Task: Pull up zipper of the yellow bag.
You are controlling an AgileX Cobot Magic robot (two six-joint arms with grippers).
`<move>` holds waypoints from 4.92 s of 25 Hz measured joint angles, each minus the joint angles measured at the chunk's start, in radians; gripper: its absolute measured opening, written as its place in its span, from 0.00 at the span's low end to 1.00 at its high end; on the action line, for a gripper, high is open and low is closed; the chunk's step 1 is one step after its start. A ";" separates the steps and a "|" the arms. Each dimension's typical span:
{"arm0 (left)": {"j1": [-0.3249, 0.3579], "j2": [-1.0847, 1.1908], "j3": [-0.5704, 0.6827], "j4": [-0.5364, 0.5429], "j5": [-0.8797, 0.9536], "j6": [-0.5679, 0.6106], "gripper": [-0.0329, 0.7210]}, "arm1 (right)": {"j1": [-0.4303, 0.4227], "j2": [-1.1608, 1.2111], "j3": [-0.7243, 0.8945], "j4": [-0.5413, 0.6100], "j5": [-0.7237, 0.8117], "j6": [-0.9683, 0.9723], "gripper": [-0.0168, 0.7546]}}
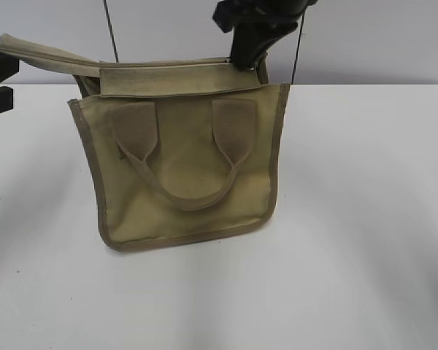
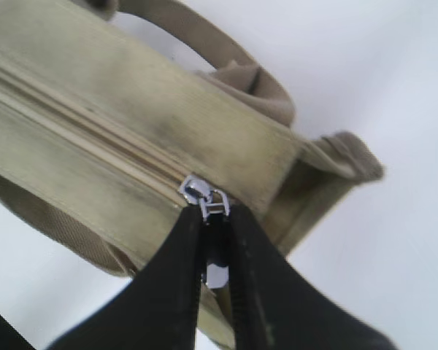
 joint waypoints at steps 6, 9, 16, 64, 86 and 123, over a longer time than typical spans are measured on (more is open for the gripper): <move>-0.002 0.001 0.000 0.005 -0.013 0.000 0.05 | -0.060 -0.063 0.130 0.035 0.000 0.000 0.11; -0.002 0.001 0.000 0.002 0.009 0.000 0.08 | -0.065 -0.086 0.136 0.025 0.001 0.000 0.24; -0.045 0.042 0.000 -0.132 0.351 -0.004 0.69 | -0.079 -0.154 0.137 0.011 0.003 -0.003 0.73; -0.186 -1.066 0.053 -0.715 1.382 0.453 0.77 | -0.079 -1.747 1.516 -0.146 -0.108 0.163 0.78; 0.107 -1.156 0.054 -0.718 1.381 0.453 0.71 | -0.472 -1.956 1.517 -0.076 -0.122 0.164 0.78; 0.159 -1.240 0.059 -0.720 1.381 0.453 0.68 | -0.486 -2.029 1.517 -0.070 -0.123 0.165 0.78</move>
